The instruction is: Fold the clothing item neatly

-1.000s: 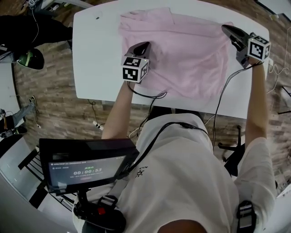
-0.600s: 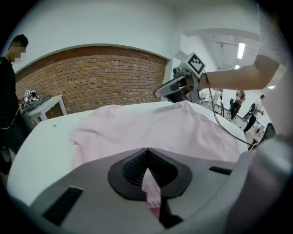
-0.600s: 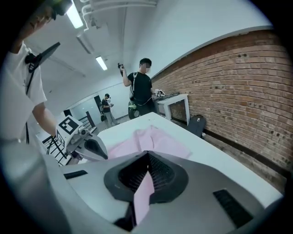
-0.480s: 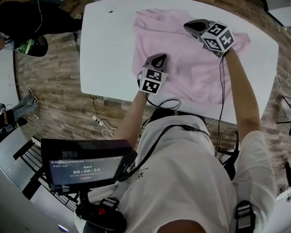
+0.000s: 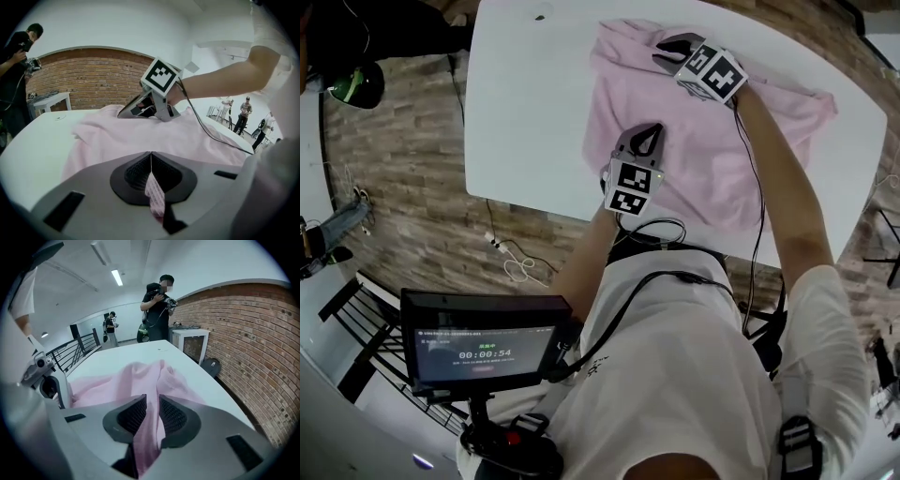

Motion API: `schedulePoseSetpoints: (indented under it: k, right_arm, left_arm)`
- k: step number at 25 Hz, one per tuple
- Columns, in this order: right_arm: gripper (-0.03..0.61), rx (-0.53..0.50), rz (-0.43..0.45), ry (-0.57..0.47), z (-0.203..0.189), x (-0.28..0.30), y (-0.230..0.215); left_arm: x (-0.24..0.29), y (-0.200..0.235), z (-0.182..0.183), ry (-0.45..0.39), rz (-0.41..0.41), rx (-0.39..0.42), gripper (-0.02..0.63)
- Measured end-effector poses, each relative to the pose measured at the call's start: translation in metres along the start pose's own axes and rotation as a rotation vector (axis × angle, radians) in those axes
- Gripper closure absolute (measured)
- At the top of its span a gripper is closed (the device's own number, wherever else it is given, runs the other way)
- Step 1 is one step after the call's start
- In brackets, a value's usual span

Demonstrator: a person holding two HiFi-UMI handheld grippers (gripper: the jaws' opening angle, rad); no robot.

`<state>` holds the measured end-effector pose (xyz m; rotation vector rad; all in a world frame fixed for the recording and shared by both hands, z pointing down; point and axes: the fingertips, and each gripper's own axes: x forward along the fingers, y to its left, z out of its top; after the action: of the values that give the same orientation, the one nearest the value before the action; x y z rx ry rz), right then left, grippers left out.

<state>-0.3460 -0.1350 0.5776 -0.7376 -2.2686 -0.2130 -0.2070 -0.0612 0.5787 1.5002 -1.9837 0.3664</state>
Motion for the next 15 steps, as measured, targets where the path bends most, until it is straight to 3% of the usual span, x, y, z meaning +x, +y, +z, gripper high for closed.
schedulePoseSetpoints:
  k: [5, 7, 11, 15]
  right_arm:
    - [0.512, -0.044, 0.015, 0.122, -0.008, 0.018, -0.005]
    - [0.551, -0.053, 0.035, 0.151, -0.009, 0.028, -0.008]
    - [0.56, -0.092, 0.028, 0.129, 0.004, 0.014, -0.011]
    - [0.56, -0.157, -0.042, 0.117, 0.024, -0.002, -0.026]
  left_arm:
    - [0.0, 0.001, -0.008, -0.005, -0.03, -0.042, 0.609]
    - [0.006, 0.009, -0.015, -0.004, -0.039, -0.063, 0.609]
    - [0.001, 0.012, -0.007, -0.04, -0.04, -0.099, 0.61]
    - [-0.023, 0.016, 0.009, -0.109, 0.02, -0.094, 0.609]
